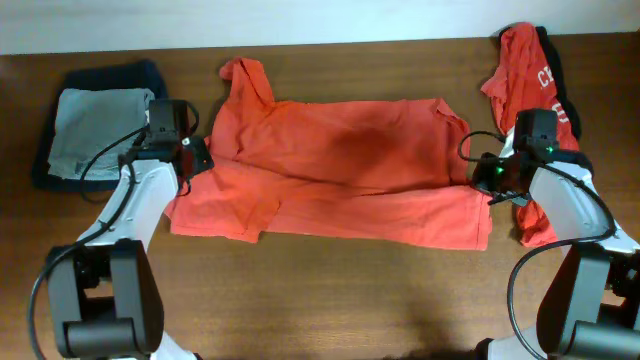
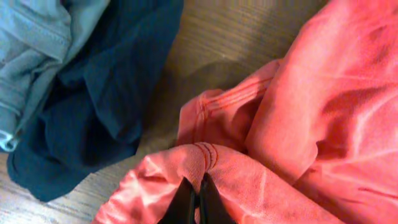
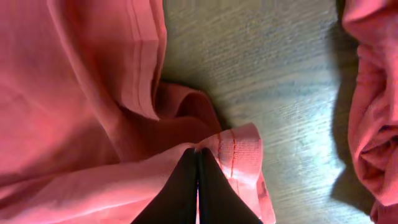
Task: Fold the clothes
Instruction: 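Lower the folded hem onto the shirt with both grippers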
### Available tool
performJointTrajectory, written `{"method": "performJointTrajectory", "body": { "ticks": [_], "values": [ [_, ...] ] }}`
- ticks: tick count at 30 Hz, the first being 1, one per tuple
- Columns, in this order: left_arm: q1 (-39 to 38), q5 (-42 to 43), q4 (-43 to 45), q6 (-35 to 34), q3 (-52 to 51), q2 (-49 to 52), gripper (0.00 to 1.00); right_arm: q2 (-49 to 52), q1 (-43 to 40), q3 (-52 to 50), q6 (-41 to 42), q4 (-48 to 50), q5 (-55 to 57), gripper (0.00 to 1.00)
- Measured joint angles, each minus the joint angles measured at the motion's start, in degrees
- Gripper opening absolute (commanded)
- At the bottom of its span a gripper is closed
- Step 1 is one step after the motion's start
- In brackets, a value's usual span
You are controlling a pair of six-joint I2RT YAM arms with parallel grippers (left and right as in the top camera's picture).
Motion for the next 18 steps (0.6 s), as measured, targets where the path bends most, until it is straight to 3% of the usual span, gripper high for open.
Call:
{"method": "performJointTrajectory", "body": {
  "ticks": [12,13,14,15,16,17,18],
  "values": [
    [0.0,-0.22,2.16,0.0,0.0,0.17,0.01,0.0,0.0,0.0,-0.07,2.93,0.22,0.04],
    [0.0,-0.22,2.34,0.0,0.0,0.17,0.06,0.0,0.0,0.0,-0.11,2.97,0.22,0.04],
    [0.0,-0.22,2.47,0.0,0.0,0.17,0.23,0.0,0.0,0.0,-0.07,2.97,0.22,0.06],
    [0.0,-0.22,2.64,0.04,0.0,0.17,0.36,0.0,0.0,0.0,-0.09,2.97,0.22,0.13],
    [0.0,-0.26,2.78,0.17,0.0,0.17,0.49,0.0,0.0,0.0,-0.09,2.99,0.22,0.28],
    [0.0,-0.44,3.13,0.17,0.0,0.17,0.58,0.0,0.0,0.0,-0.09,3.02,0.42,0.41],
    [0.0,-0.57,3.28,0.2,0.0,0.17,0.62,0.0,0.0,0.0,-0.13,3.02,0.42,0.47]
  ]
}}
